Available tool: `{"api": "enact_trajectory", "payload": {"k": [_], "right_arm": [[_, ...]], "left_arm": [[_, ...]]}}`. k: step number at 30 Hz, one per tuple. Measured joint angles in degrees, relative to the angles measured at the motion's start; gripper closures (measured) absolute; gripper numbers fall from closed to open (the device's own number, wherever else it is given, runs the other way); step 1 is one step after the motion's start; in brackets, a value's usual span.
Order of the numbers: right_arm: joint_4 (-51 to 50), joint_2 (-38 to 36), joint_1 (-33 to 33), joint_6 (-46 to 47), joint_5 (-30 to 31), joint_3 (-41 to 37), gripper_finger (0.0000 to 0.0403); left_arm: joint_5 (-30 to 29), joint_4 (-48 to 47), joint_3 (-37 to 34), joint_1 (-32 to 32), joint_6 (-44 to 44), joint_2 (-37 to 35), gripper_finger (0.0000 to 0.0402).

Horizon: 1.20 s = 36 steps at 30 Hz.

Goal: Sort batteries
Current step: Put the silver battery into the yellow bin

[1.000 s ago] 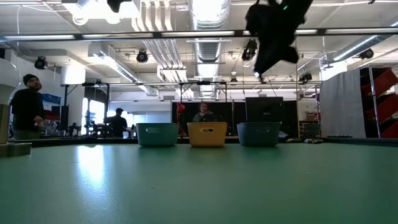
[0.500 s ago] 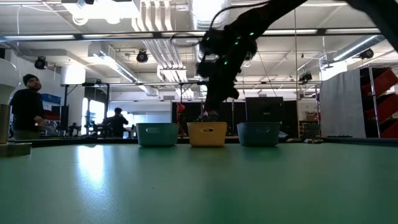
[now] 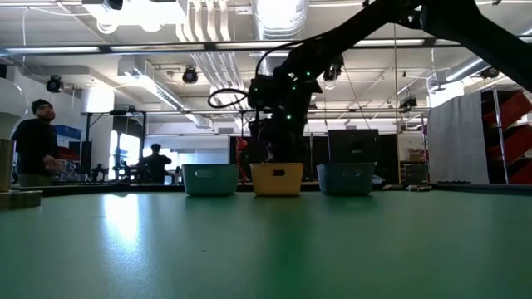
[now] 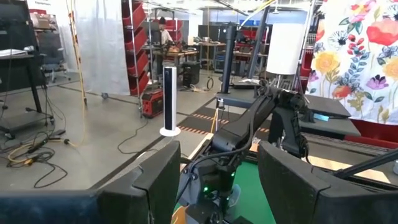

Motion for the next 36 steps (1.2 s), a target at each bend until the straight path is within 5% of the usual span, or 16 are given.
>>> {"api": "enact_trajectory", "payload": {"k": [11, 22, 31, 36], "right_arm": [[4.01, 0.41, 0.0, -3.78, -0.04, -0.37, 0.0368], [3.4, -0.63, 0.84, -2.96, 1.92, -0.41, 0.0283], [4.5, -10.14, 5.59, -2.53, 8.1, -1.49, 0.0246], [6.48, -18.39, 11.85, -2.51, 12.26, -9.36, 0.0259]], "left_arm": [[2.09, 0.01, 0.0, -0.04, 4.34, -0.35, 0.021], [1.6, -0.37, 0.0, -0.04, 5.12, -0.52, 0.021], [1.72, 0.44, 0.66, -0.04, 5.41, 0.01, 0.021], [2.62, 2.71, 0.66, -0.06, 4.89, 1.7, 0.021]]}}
